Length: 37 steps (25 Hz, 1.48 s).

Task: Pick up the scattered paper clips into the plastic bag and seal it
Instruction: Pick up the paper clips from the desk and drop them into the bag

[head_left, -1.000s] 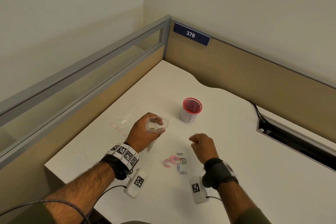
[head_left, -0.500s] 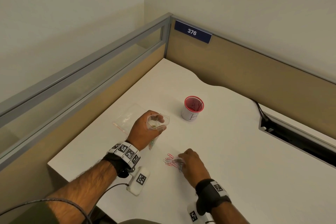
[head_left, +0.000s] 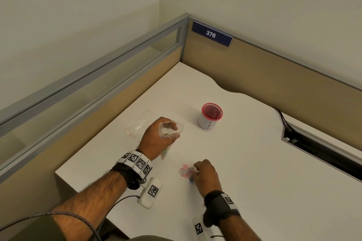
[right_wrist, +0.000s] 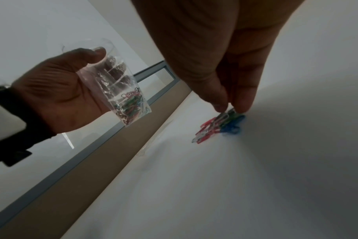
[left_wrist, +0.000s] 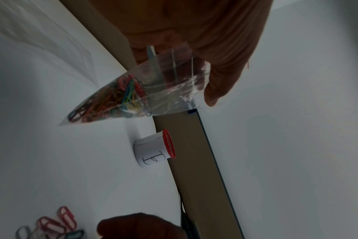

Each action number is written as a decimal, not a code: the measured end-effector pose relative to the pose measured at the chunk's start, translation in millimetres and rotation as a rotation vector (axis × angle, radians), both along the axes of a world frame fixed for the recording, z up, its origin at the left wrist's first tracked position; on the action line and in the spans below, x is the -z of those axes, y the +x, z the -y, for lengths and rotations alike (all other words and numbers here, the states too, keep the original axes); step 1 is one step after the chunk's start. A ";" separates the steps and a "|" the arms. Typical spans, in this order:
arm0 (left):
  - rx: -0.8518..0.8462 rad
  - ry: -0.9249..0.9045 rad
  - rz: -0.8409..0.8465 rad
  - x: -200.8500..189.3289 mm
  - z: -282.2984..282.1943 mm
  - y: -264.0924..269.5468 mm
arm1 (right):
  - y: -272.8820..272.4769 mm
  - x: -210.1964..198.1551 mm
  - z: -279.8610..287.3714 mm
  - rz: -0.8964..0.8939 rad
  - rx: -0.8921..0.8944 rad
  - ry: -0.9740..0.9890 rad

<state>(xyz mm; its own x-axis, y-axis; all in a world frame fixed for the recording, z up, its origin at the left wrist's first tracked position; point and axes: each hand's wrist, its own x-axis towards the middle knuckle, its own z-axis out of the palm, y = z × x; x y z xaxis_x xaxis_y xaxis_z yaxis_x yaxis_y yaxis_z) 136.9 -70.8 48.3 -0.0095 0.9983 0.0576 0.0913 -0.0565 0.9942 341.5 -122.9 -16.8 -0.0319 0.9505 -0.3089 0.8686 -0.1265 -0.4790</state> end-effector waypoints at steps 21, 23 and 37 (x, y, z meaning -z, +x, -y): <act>-0.015 -0.022 0.001 6.7 3.0 1.4 | 11.5 4.5 5.9 0.233 -0.481 0.134; -0.009 -0.019 -0.002 6.6 2.2 2.2 | 6.8 4.4 4.3 0.248 -0.465 0.153; -0.019 -0.040 -0.023 8.6 -1.3 -1.5 | 22.1 -57.9 -36.8 -0.271 0.050 0.174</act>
